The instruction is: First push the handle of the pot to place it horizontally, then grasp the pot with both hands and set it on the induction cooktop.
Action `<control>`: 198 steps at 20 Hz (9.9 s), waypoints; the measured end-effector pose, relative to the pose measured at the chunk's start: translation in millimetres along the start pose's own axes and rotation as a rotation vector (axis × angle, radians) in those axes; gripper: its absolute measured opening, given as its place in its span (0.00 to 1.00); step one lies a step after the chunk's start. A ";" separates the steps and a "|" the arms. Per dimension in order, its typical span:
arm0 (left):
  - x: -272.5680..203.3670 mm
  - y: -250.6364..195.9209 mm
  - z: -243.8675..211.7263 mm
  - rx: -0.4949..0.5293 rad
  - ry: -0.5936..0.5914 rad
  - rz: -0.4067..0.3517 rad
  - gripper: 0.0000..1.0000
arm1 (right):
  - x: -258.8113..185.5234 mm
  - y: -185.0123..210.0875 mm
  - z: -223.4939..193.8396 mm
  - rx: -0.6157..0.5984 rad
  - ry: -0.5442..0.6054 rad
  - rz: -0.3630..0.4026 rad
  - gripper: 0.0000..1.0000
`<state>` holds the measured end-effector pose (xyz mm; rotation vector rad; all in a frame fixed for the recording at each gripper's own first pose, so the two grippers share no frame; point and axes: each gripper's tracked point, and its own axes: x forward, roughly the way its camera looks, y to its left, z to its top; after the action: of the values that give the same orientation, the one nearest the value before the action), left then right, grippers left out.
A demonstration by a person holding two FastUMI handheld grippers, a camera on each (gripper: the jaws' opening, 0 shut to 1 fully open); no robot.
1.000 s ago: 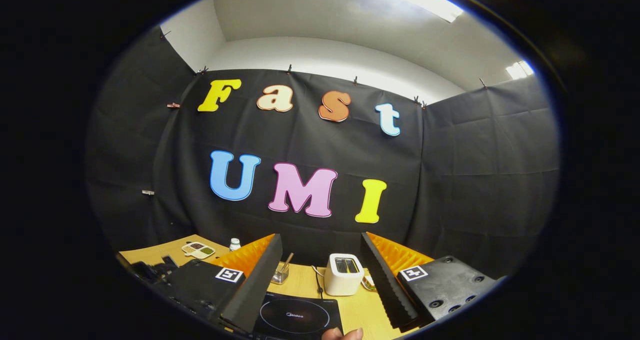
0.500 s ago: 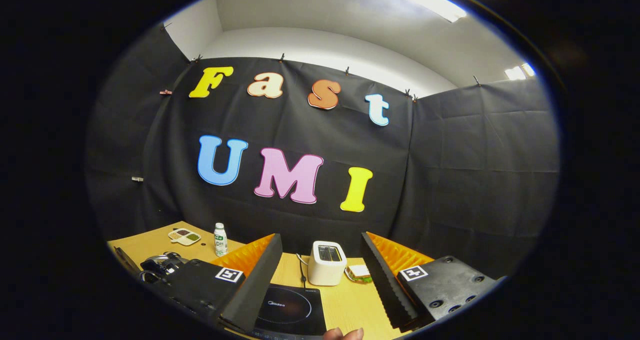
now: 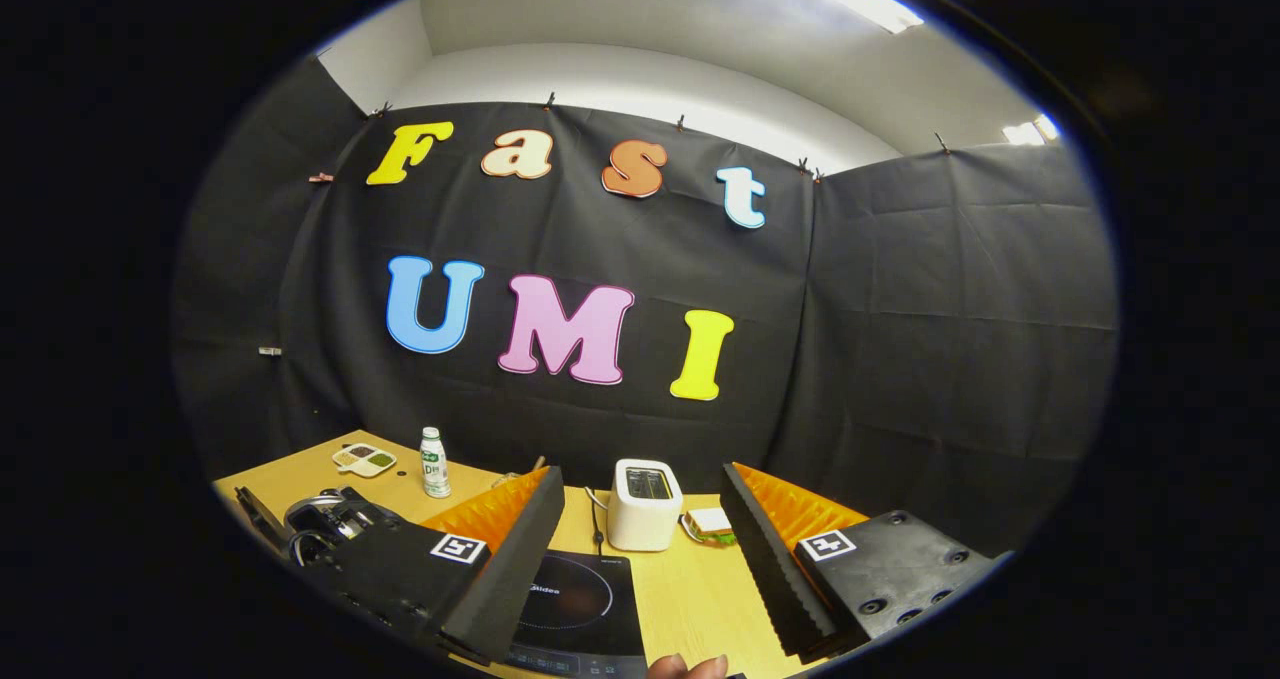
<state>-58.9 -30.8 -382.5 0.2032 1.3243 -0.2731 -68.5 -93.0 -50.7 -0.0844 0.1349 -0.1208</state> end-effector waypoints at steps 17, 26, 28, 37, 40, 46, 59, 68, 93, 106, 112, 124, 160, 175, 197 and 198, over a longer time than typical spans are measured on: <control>20.8 -20.6 78.1 -0.083 -0.043 0.051 0.05 | 7.1 -55.4 -35.5 0.016 0.067 -0.042 0.97; 34.0 -20.7 130.0 -0.121 -0.077 0.093 0.05 | 28.3 -79.1 -48.2 0.020 0.078 -0.048 0.98; 36.6 -20.4 141.2 -0.148 -0.090 0.085 0.05 | 34.8 -80.3 -53.2 0.020 0.088 -0.045 0.98; 31.7 -19.7 166.1 -0.168 -0.138 0.071 0.05 | 51.2 -65.2 -59.7 -0.006 0.115 -0.009 0.98; 8.4 -28.3 165.2 -0.156 -0.220 0.043 0.05 | 51.4 -54.0 -56.8 0.002 0.113 0.005 0.98; -68.3 -11.2 164.3 -0.113 -0.446 0.021 0.35 | 51.0 -12.9 -41.7 0.008 0.095 0.055 0.98; -124.3 151.0 110.6 -0.253 -0.627 0.114 0.88 | 68.6 162.3 -69.8 0.095 0.232 0.310 0.98; -78.8 261.4 78.2 -0.281 -0.565 0.101 0.87 | 106.9 242.7 -173.7 0.115 0.503 0.394 0.98; 43.9 296.3 105.7 -0.268 -0.356 0.008 0.70 | 137.5 342.8 -328.8 0.109 0.922 0.472 0.82; 44.3 308.9 105.1 -0.247 -0.330 0.022 0.61 | 126.9 349.0 -348.4 0.071 1.059 0.451 0.62; 32.2 304.4 102.4 -0.262 -0.366 0.039 0.57 | 119.0 345.7 -333.9 0.075 1.041 0.447 0.54; -33.8 232.3 120.6 -0.198 -0.398 0.028 0.56 | 100.5 261.7 -279.7 0.131 1.033 0.387 0.54; 10.3 -11.4 234.8 -0.102 -0.343 -0.036 0.56 | 143.0 8.2 -339.7 0.200 1.086 0.281 0.54; 20.5 -5.7 238.6 -0.109 -0.330 -0.060 0.59 | 152.0 9.4 -338.6 0.200 1.077 0.272 0.55; -51.3 -4.8 240.7 -0.106 -0.529 -0.007 0.93 | 157.2 -1.4 -265.6 0.245 0.839 0.196 0.99; -59.8 -5.2 240.9 -0.103 -0.550 0.002 0.93 | 159.2 -2.9 -252.8 0.241 0.798 0.193 0.99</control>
<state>149.2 -103.2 -267.9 0.0356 0.7899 -0.2361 52.6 -135.0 -320.5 0.2233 0.9203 0.0288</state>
